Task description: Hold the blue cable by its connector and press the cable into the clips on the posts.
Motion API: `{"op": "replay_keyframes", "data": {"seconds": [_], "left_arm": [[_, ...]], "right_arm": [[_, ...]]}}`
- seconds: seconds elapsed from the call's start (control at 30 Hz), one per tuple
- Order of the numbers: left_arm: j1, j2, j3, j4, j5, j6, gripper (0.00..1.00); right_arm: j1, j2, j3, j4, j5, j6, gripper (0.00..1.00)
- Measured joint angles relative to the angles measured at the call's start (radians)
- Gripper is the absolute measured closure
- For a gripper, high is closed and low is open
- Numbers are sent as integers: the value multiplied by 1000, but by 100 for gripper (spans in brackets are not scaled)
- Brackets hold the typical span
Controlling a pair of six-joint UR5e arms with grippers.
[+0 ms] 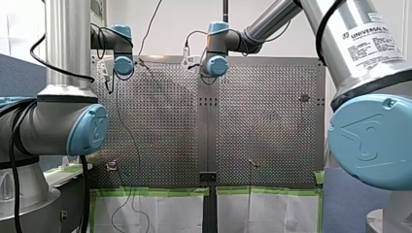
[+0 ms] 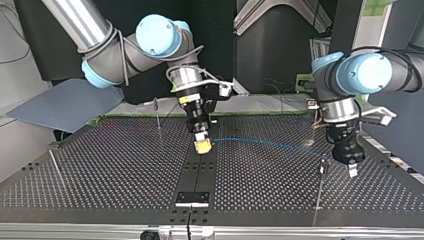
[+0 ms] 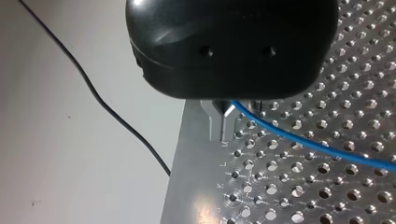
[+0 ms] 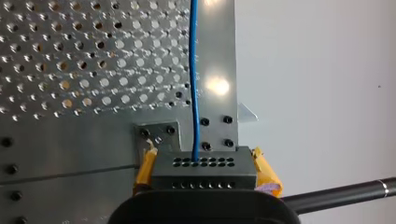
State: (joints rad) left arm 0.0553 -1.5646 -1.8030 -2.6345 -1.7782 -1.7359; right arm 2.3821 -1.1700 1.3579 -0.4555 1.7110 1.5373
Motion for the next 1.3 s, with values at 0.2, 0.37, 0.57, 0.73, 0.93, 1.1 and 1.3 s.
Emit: {"op": "replay_keyframes", "data": {"seconds": [0.2, 0.37, 0.57, 0.73, 0.93, 1.1, 1.3], "left_arm": [[11, -10, 7, 7, 19, -1, 100], [18, -35, 24, 9, 35, -2, 100], [33, -47, 54, 15, 59, -32, 100], [48, -67, 71, 19, 80, -49, 100], [67, -96, 85, 38, 112, -70, 100], [79, -121, 110, 45, 138, -87, 100], [86, -127, 121, 46, 147, -93, 100]], "right_arm": [[-13, 1, -18, 2, -2, -1, 100], [-23, 2, -24, 2, -10, -1, 100], [-40, 9, -34, 2, -23, -2, 100], [-56, 21, -58, 4, -34, -1, 100], [-77, 27, -87, 7, -51, -2, 100], [-95, 33, -108, 11, -64, -1, 100], [-111, 70, -140, 27, -78, 0, 100]]}}
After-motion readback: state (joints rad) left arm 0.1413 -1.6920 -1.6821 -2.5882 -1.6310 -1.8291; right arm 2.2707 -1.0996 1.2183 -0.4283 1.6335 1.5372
